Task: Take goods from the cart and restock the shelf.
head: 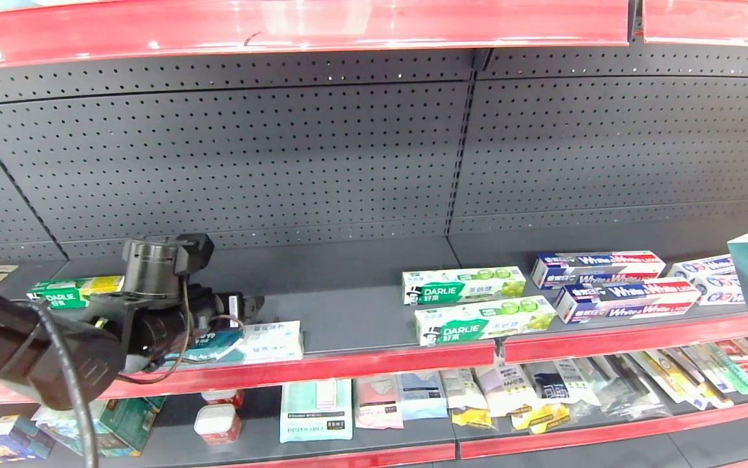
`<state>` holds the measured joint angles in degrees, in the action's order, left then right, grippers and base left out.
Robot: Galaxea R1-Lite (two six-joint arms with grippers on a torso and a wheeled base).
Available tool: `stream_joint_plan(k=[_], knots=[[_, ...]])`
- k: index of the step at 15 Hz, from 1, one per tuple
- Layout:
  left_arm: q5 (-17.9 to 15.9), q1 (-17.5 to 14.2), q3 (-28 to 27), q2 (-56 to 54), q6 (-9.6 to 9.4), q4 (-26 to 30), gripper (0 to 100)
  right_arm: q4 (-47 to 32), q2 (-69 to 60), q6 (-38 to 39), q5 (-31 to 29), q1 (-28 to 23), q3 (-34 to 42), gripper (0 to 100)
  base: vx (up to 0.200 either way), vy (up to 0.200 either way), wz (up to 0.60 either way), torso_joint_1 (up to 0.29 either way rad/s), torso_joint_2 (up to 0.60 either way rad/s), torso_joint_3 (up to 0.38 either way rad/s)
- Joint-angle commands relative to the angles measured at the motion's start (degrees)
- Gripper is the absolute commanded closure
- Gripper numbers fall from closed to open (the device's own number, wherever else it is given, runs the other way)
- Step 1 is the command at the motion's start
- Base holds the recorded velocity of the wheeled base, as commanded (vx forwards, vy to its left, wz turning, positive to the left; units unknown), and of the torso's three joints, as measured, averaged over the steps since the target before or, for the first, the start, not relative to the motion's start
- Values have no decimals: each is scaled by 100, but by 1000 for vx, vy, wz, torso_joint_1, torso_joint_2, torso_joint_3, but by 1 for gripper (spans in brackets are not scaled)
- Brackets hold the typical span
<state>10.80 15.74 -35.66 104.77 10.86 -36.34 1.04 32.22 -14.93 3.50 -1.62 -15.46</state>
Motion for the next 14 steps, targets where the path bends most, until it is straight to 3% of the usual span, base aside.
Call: stream_joint_plan(k=[1, 2, 4, 6, 8, 9, 10, 11, 14], knots=[[1, 8, 718, -1064, 4, -5, 0, -16, 56, -1, 2, -5, 8, 100, 0, 0, 0, 0, 0, 0], [-8, 17, 1193, -1652, -23, -5, 0, -16, 118, -1, -7, -5, 78, 100, 0, 0, 0, 0, 0, 0], [-61, 17, 1773, -2487, -304, -5, 0, -7, 153, -10, -7, -5, 166, 100, 0, 0, 0, 0, 0, 0], [-148, 17, 2335, -3630, -647, 136, 0, -7, 285, -150, -16, 4, 148, 100, 0, 0, 0, 0, 0, 0], [-201, 17, 2713, -4922, -1121, 707, 0, -7, 373, -344, -7, 4, 52, 100, 0, 0, 0, 0, 0, 0], [-228, 17, 2660, -5985, -1332, 1604, 0, 37, 549, -493, -7, 4, -36, 100, 0, 0, 0, 0, 0, 0], [-236, 17, 2608, -6328, -1367, 1947, 0, 55, 584, -519, -7, 4, -63, 100, 0, 0, 0, 0, 0, 0], [-386, 17, 2177, -7726, -1631, 3713, 0, 55, 663, -546, -7, 4, -238, 100, 0, 0, 0, 0, 0, 0], [-711, 26, 815, -9756, -1904, 7299, 0, 63, 636, -845, -69, -14, -344, 100, 0, 0, 0, 0, 0, 0]])
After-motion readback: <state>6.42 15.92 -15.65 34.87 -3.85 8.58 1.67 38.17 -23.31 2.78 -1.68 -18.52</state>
